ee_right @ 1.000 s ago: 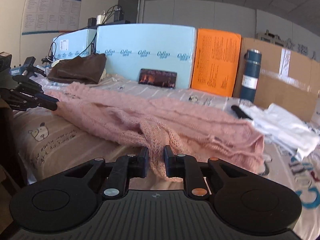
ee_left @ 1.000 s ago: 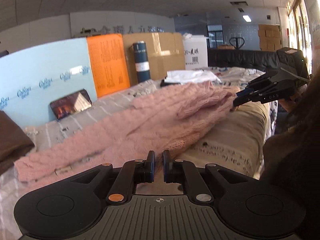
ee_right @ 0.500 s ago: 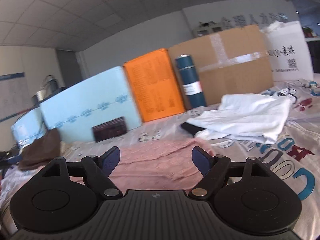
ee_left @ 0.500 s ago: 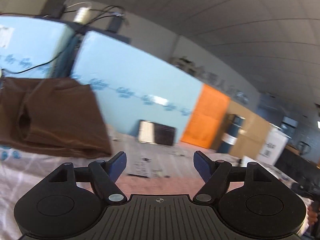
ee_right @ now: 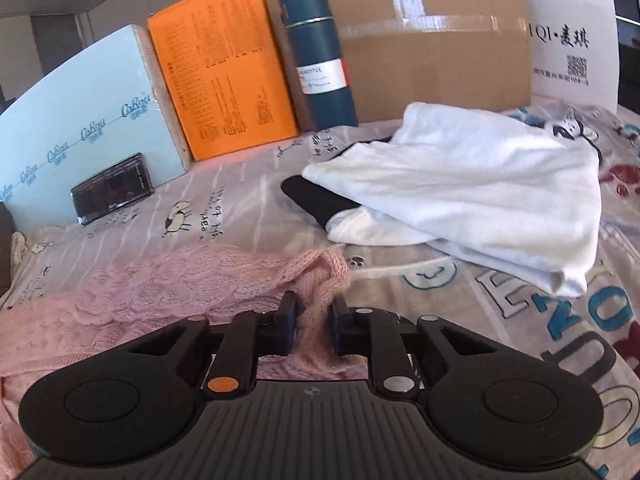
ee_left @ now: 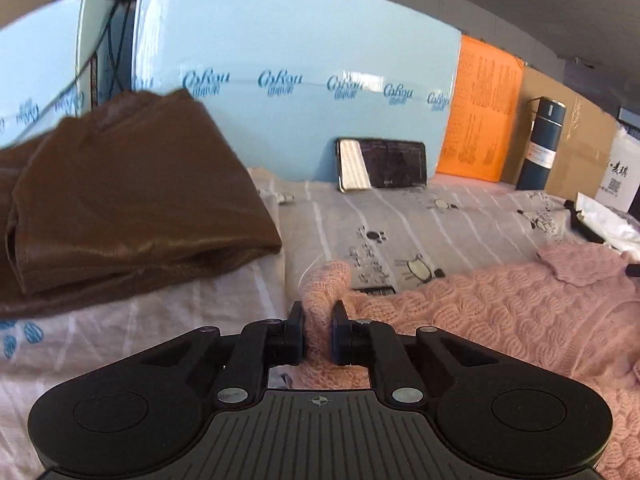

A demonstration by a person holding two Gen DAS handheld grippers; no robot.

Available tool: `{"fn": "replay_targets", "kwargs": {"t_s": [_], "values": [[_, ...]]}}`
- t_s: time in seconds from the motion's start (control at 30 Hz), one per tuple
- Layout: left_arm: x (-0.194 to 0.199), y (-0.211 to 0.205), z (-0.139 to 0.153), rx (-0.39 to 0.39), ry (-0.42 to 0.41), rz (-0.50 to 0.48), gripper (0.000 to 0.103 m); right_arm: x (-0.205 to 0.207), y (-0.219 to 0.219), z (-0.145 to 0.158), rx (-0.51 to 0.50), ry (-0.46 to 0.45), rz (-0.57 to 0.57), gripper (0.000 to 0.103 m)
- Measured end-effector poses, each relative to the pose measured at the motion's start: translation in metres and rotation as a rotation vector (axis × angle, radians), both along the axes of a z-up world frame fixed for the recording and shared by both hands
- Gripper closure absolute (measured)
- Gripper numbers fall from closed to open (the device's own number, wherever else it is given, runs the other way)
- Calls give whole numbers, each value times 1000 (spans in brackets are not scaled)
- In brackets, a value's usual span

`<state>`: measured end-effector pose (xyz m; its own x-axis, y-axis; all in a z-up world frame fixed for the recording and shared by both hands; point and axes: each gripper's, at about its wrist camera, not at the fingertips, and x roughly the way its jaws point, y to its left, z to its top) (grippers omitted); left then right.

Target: Fold clothes

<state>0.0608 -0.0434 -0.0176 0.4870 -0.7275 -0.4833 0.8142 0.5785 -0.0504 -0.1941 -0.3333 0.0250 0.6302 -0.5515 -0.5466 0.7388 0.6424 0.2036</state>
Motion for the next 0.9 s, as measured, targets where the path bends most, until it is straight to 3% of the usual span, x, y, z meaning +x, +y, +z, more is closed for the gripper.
{"fn": "replay_targets", "kwargs": {"t_s": [0.07,0.23,0.4,0.43,0.5,0.53,0.57,0.6,0.67,0.77,0.83,0.9], "values": [[-7,-2,7,-21,-79,16,92,5,4,7,-84,8,4,92],[-3,-17,14,3,-161,43,92,13,-6,19,-218,52,-31,94],[-3,-40,-11,201,-166,4,86,26,-32,-2,-160,156,-53,94],[-2,-40,-11,210,-160,7,84,28,-36,-8,-139,175,-49,92],[0,-37,-9,214,-167,30,73,27,-38,-12,-126,185,-52,89],[-1,-35,-7,215,-181,47,60,26,-37,-10,-131,182,-58,83],[-3,-31,-5,206,-204,71,44,23,-34,-7,-147,181,-66,66],[-5,-26,-1,186,-223,96,37,19,-30,-3,-163,177,-77,49],[-12,-13,10,127,-253,152,17,9,-22,7,-186,152,-96,46],[-30,8,34,-62,-248,209,9,-8,-2,22,-216,96,-127,40],[-45,17,46,-186,-205,157,8,-16,21,31,-255,59,-115,37],[-63,17,52,-286,-137,46,8,-25,48,38,-281,1,-65,33]]}}
